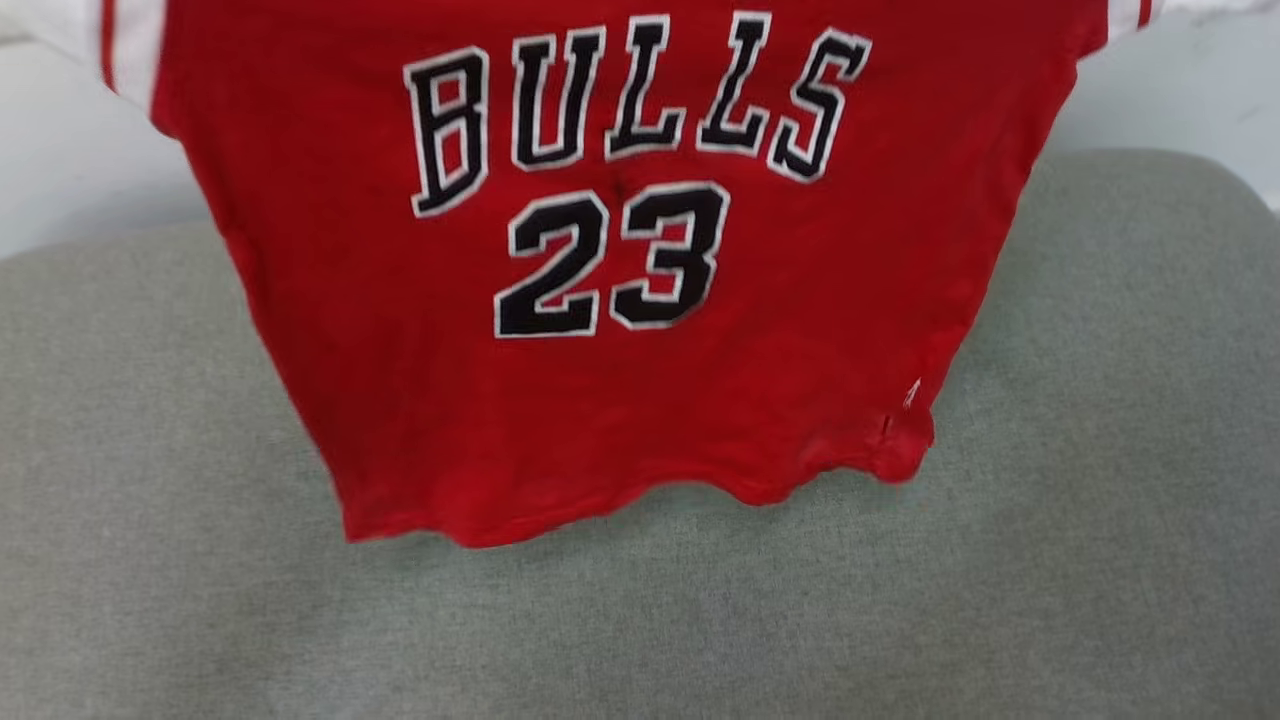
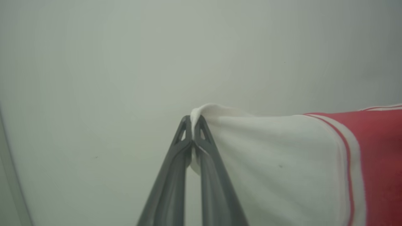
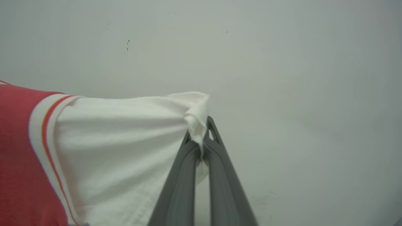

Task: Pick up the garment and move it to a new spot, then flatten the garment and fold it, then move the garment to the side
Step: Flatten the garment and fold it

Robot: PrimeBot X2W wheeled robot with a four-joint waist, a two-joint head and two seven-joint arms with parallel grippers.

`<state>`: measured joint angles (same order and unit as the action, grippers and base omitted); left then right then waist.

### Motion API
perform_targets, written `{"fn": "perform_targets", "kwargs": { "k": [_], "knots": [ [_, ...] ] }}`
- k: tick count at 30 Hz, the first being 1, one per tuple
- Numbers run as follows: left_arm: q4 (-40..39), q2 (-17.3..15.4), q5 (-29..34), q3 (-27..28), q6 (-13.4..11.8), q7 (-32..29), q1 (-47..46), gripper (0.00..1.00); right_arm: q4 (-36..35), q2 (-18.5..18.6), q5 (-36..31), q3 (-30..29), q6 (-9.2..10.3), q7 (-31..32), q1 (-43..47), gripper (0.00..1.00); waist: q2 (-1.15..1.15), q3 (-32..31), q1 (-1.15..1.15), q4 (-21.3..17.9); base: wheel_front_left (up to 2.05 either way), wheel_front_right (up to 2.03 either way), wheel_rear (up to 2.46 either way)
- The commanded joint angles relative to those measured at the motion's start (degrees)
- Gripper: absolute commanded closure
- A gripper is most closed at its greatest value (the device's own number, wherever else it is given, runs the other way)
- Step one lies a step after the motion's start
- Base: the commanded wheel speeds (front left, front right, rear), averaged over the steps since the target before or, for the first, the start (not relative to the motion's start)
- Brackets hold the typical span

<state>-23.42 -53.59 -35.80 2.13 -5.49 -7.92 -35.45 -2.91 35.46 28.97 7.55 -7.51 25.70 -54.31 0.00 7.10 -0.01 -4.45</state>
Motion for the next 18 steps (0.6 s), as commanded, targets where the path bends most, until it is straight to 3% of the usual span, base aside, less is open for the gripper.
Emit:
{"fn": "perform_targets", "kwargs": {
  "k": [1,6,18],
  "knots": [
    [1.2,-0.2,0.3,-0.7,0.6,0.0,-2.0,1.00,1.0,-0.7,-0.5,0.2,0.05,-0.4,-2.0,1.00,0.00,2.5,0.01,-0.6,0.00,0.00,0.00],
    [7.5,0.0,0.9,-4.7,3.2,-0.6,-13.2,1.00,5.1,-1.3,-2.1,1.5,0.05,-0.7,-9.3,1.00,0.00,8.9,0.01,-0.2,0.00,0.00,0.00],
    [31.2,9.3,8.5,-15.5,7.8,5.6,-46.0,1.00,22.1,-4.6,-9.0,0.5,0.05,-9.0,-29.1,1.00,0.00,22.7,0.01,2.7,0.00,0.00,0.00]
  ]
}}
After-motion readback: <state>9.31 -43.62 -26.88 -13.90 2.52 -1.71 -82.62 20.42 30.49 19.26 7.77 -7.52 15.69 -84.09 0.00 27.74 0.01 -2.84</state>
